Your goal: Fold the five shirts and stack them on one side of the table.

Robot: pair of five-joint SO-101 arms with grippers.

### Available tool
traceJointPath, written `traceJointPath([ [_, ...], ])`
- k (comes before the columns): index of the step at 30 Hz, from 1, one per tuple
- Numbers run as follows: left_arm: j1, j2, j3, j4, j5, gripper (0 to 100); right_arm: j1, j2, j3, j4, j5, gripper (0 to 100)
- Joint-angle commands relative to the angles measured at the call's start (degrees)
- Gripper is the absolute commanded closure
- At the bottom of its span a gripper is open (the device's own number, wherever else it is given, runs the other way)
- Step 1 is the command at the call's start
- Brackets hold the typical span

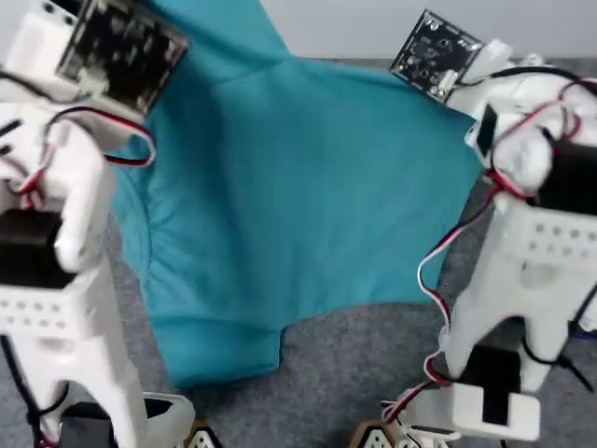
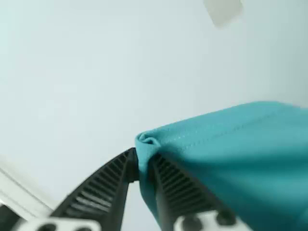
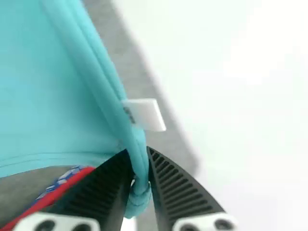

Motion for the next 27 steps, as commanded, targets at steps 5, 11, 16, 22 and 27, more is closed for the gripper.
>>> traceJointPath([
  [5,-0.79,-2.29,-11.56,-2.02,-7.03,99,0.84,-5.93,-9.49,-0.84,0.88,98.9],
  [11,-0.35,-2.37,-15.78,-0.62,-7.74,99,4.00,-9.19,-9.76,2.51,2.20,98.9],
  [16,-0.26,-2.37,-23.34,9.14,-7.65,99,8.31,-14.90,-9.76,5.41,3.69,98.9],
  [22,-0.26,-2.29,-30.90,17.32,-7.65,99,11.74,-18.68,-9.49,9.36,4.57,98.9],
  [27,-0.26,-1.23,-29.76,17.05,-7.65,99,11.38,-18.33,-7.82,9.63,4.40,98.9],
])
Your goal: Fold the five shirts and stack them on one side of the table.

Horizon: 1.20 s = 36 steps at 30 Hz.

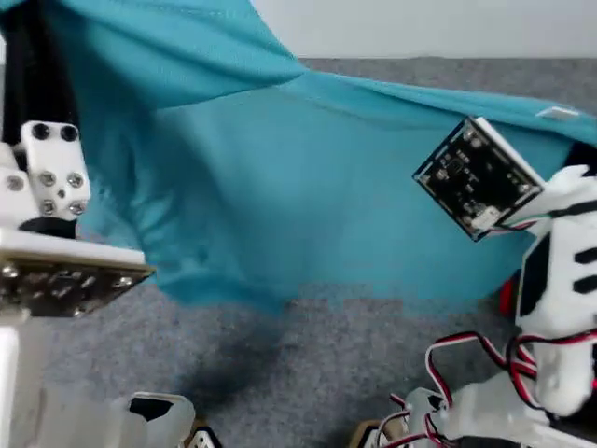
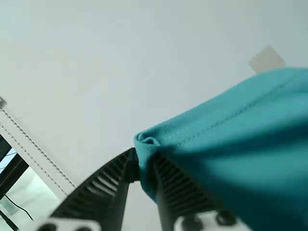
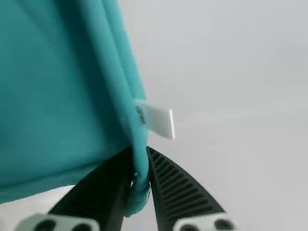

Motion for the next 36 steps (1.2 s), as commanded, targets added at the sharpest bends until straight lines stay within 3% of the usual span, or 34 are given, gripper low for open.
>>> traceJointPath([
  [1,-0.26,1.05,1.19,0.09,-0.79,99,0.75,0.22,2.46,1.63,0.26,98.9],
  [13,-0.53,21.54,21.58,-2.99,-0.62,99,-4.00,13.85,27.16,-2.86,0.18,98.9],
  [22,-0.62,40.70,23.08,-20.22,-0.53,99,-4.18,28.97,34.02,-27.03,0.18,98.9],
  [31,-1.76,51.69,22.90,-42.99,-0.79,99,-4.44,43.38,33.93,-53.41,0.26,98.9],
  [36,-1.76,52.75,20.53,-47.74,-5.89,99,-6.02,47.52,33.93,-65.19,0.35,98.9],
])
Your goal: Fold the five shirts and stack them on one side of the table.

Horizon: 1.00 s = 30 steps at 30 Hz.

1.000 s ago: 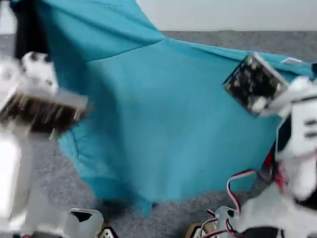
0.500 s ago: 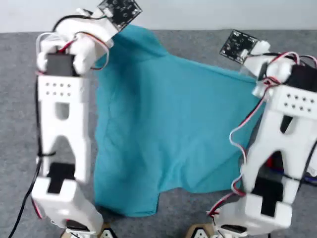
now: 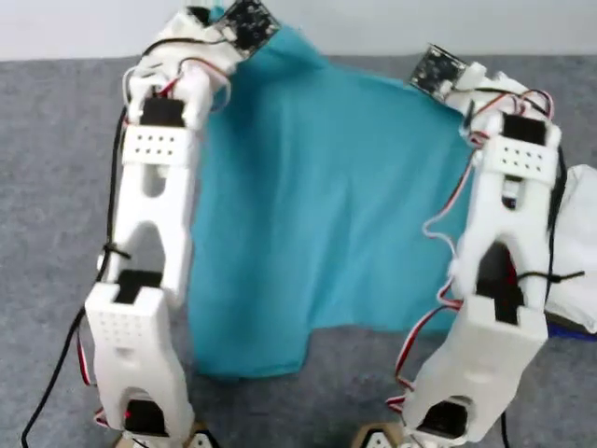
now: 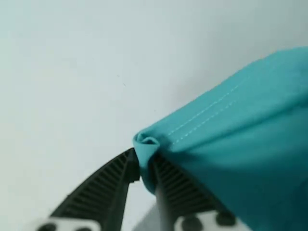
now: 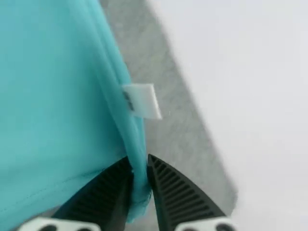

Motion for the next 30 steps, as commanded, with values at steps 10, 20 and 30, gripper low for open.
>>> traceJointPath([
  [10,0.26,-0.53,-4.62,9.41,-9.85,99,-1.54,2.33,-0.44,-8.75,0.53,98.9],
  [20,0.26,-3.16,-5.93,40.35,-11.08,99,-1.10,-3.47,-0.44,17.89,2.81,98.9],
  [30,0.97,-11.08,-5.67,67.87,-11.08,99,-1.19,-7.87,-0.26,44.62,2.81,98.9],
])
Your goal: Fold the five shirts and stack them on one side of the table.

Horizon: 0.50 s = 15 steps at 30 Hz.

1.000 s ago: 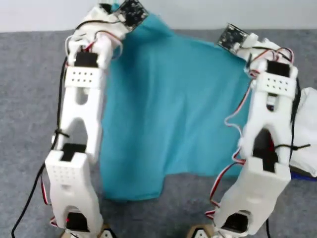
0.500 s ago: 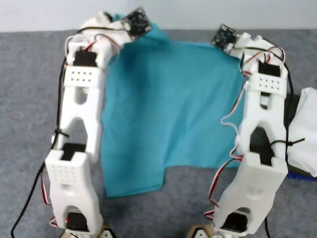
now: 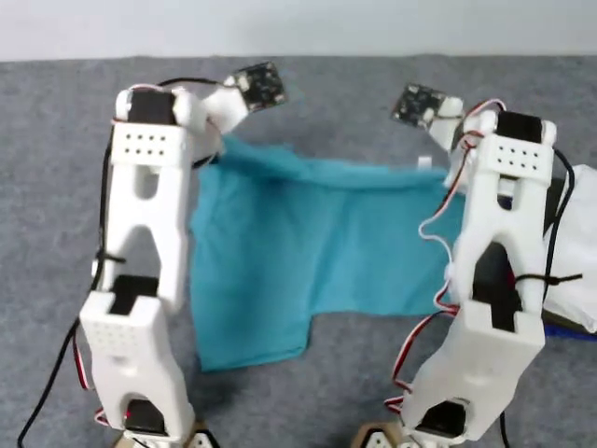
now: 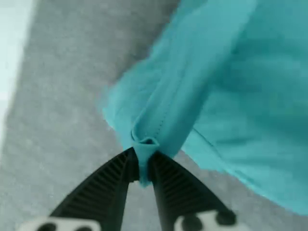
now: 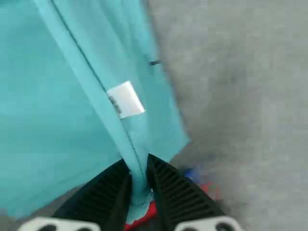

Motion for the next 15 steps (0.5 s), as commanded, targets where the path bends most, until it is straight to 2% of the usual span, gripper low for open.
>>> traceJointPath([
  [1,0.35,-6.95,-1.01,6.15,-0.18,99,0.40,-4.44,-0.26,7.69,0.44,98.9],
  [5,0.09,-12.66,6.64,6.07,-0.35,99,1.10,-4.44,-0.26,15.60,0.44,98.9],
  [9,0.70,-19.34,20.18,6.07,-0.44,99,1.36,-4.44,-0.26,20.62,0.44,98.9],
  [15,4.66,-31.21,39.87,5.98,-0.53,99,3.47,-4.53,2.02,22.20,0.44,98.9],
])
